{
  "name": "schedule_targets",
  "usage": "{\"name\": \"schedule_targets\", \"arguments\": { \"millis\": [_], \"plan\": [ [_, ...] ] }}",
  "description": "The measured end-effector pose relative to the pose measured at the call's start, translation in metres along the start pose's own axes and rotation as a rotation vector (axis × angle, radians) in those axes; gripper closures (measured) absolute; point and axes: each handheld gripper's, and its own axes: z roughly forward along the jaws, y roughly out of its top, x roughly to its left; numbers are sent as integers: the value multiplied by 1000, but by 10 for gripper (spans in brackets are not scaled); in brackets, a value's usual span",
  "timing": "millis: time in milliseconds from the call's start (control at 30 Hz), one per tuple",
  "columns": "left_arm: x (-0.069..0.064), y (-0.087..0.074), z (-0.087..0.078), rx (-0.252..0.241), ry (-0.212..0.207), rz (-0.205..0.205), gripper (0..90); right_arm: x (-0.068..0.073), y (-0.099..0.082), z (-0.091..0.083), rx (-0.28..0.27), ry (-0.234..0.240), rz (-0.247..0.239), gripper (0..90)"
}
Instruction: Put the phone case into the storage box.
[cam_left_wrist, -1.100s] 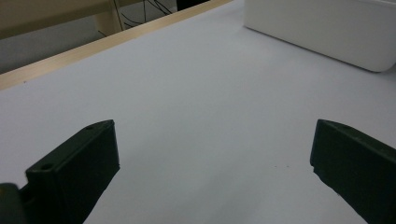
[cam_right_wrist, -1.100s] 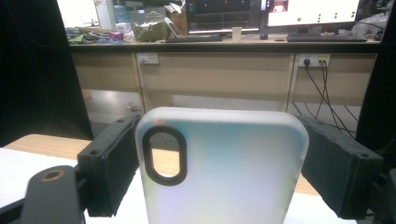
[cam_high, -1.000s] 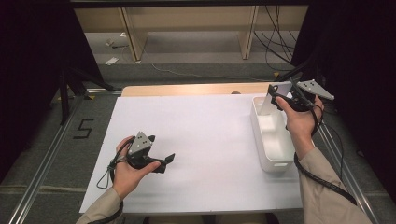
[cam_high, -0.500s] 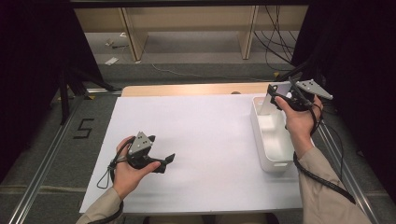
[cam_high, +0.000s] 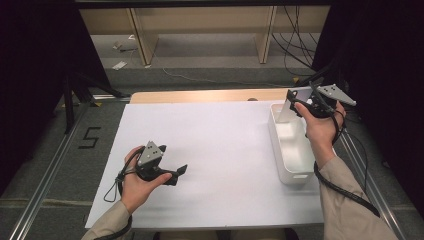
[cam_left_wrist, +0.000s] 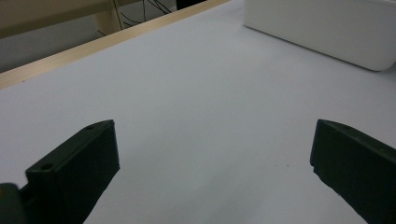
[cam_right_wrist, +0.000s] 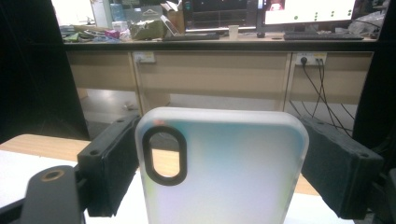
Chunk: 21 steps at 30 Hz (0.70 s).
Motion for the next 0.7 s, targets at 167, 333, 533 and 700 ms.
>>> {"name": "schedule_targets", "arguments": {
  "millis": [167, 333, 533, 700],
  "plan": [
    [0, 0, 0, 0, 1, 0, 6, 0, 0, 1, -2, 0, -2, 180],
    [0, 0, 0, 0, 2, 0, 6, -1, 0, 2, 1, -1, -3, 180],
    [0, 0, 0, -1, 2, 0, 6, -1, 0, 4, 1, 0, -7, 180],
    [0, 0, 0, -1, 2, 0, 6, 0, 0, 6, 4, 4, -10, 180]
  ]
}}
